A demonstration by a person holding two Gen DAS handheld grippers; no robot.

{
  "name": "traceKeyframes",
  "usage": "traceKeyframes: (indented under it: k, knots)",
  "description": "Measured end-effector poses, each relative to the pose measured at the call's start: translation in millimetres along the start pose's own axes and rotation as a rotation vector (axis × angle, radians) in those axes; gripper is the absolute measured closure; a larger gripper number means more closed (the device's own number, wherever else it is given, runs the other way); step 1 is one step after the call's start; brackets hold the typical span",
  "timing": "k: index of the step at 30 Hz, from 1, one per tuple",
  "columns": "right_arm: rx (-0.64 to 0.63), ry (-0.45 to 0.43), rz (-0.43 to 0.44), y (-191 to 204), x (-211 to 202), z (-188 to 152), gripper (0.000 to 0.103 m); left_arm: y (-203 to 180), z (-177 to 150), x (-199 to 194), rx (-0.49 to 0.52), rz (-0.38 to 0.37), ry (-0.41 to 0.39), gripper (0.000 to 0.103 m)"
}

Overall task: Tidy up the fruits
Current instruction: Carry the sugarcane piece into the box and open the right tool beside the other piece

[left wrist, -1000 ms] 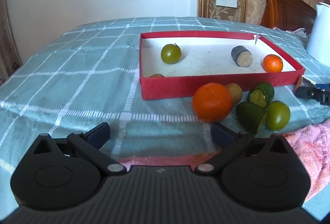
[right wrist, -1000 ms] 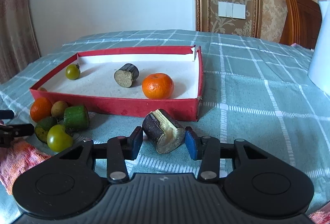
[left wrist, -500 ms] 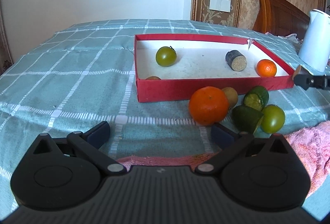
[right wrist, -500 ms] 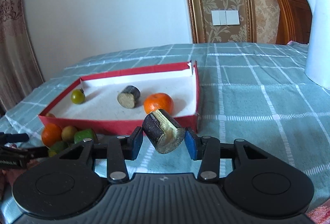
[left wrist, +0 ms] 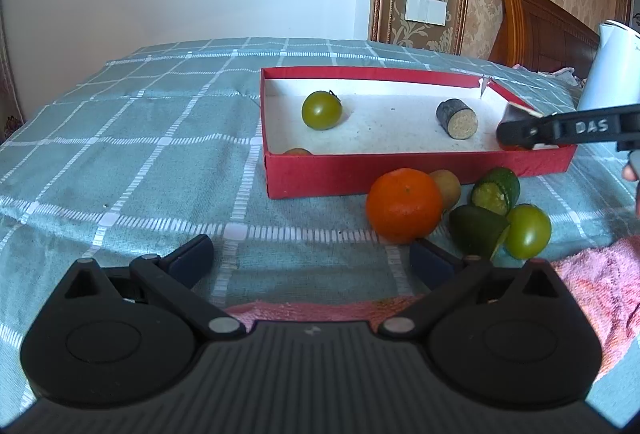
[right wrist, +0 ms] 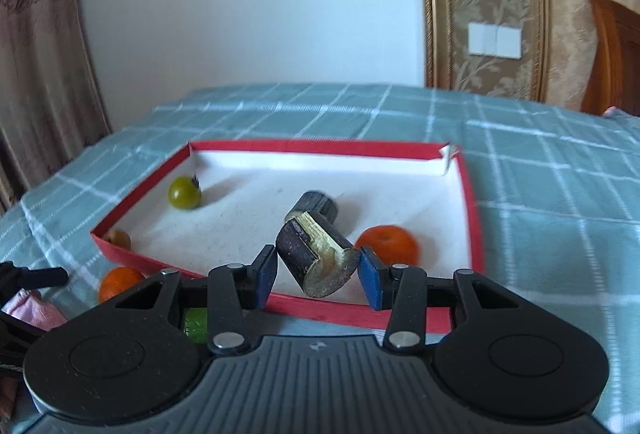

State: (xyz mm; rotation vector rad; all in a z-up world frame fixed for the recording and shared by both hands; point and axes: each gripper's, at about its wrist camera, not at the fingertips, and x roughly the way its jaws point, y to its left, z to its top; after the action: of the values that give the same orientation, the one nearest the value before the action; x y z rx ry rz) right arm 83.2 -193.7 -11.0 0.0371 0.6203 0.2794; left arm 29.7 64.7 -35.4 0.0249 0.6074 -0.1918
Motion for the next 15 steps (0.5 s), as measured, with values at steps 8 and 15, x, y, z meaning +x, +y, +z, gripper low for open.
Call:
traceKeyframes:
  k: [8,15]
  knots:
    - [-0.026,0.027,-0.029,6,17,2,0.060,1,0,0,0.001,0.000,0.000,0.000]
    - [-0.036,0.060,-0.053,8,35,6,0.059,0,0,0,0.001,0.001,0.000,0.000]
